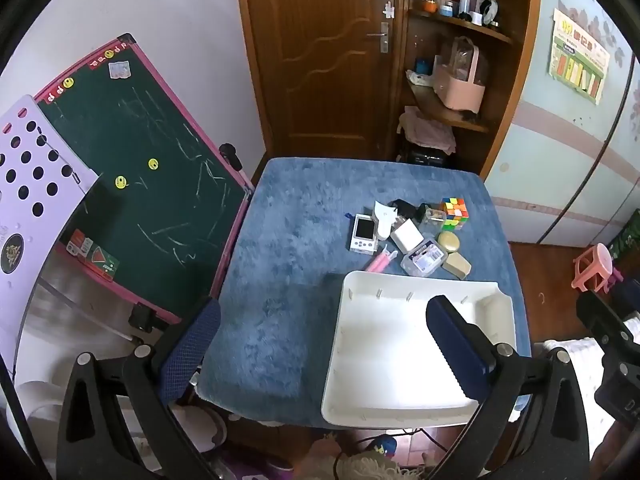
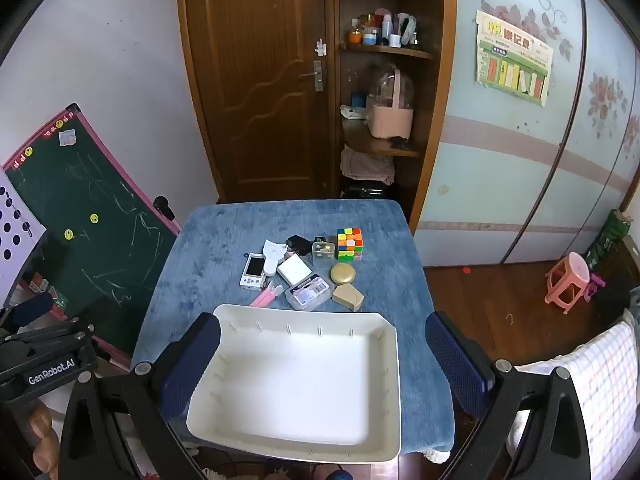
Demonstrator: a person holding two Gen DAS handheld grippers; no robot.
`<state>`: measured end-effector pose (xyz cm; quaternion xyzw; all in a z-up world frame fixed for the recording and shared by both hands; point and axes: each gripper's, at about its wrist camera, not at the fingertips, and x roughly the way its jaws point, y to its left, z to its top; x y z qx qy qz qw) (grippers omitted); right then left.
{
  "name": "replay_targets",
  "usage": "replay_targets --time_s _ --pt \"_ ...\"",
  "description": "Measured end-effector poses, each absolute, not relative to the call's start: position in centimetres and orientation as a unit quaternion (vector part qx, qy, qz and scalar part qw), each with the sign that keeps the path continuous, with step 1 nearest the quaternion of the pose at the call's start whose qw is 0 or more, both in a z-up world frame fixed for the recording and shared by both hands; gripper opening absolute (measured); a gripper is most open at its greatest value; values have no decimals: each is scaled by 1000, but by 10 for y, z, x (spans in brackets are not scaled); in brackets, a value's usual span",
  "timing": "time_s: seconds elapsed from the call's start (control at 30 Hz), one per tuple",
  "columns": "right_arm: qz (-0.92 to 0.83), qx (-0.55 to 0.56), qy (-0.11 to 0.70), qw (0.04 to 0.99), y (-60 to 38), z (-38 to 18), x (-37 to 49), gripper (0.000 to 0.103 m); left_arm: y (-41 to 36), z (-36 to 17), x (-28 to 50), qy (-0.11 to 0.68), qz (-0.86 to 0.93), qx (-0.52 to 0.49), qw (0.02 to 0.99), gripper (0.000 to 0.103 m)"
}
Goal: Organize rigid objects
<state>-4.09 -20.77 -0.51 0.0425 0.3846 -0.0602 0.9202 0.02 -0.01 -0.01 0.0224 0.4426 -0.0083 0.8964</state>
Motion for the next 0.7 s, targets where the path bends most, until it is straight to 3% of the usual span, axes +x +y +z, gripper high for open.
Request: replay_targets --time_s 0.7 --pt "-43 47 380 923 -212 -4 -43 103 -14 -6 -3 441 -14 20 897 102"
